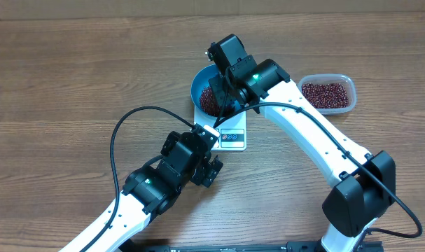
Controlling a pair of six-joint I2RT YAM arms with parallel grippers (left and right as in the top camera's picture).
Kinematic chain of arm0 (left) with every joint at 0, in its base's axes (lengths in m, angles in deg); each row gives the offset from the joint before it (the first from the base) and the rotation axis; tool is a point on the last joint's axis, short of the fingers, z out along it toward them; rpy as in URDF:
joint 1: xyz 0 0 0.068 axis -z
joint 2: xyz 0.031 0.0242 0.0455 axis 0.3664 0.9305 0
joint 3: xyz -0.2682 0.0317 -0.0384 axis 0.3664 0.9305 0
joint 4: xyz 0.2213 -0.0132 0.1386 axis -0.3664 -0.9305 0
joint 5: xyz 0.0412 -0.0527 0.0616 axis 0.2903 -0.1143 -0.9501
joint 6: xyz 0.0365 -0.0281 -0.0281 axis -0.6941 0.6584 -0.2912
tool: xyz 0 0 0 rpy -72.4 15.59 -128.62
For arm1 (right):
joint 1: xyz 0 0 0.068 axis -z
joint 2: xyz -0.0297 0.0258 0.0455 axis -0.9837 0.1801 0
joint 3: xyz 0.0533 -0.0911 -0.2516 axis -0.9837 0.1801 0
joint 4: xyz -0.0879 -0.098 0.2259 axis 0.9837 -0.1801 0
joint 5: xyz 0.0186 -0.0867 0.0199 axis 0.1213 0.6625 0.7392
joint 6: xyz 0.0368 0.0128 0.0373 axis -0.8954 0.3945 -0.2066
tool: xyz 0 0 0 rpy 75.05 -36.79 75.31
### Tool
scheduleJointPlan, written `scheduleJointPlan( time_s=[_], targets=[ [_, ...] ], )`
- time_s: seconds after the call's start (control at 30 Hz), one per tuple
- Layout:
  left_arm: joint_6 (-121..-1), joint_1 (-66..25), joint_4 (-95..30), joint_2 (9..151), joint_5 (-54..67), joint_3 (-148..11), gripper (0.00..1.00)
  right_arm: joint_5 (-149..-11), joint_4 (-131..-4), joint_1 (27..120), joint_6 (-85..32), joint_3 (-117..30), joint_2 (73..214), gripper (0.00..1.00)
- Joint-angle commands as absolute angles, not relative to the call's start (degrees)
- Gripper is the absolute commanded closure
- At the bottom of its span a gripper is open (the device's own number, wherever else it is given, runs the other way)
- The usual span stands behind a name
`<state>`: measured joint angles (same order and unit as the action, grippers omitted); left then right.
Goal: Scoop item into bowl and weigh 150g on scale
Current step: 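Tilt the scoop with the right gripper to pour beans into the bowl, then move the empty scoop back to the bean container, right gripper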
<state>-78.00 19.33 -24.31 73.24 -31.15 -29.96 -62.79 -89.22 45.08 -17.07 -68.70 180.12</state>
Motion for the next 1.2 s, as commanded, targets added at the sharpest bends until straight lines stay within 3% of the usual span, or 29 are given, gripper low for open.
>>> scheduleJointPlan(
  time_s=[0.0, 1.17],
  targets=[
    [-79.1, 19.0, -24.1, 72.8, -31.9, -29.3, 0.00, -60.1, -89.7, 44.8, -16.8, -70.7, 179.6, 0.96],
    [-79.1, 19.0, -24.1, 72.8, -31.9, -29.3, 0.00, -50.7, -90.7, 40.3, -13.7, -70.7, 174.2, 0.96]
  ],
)
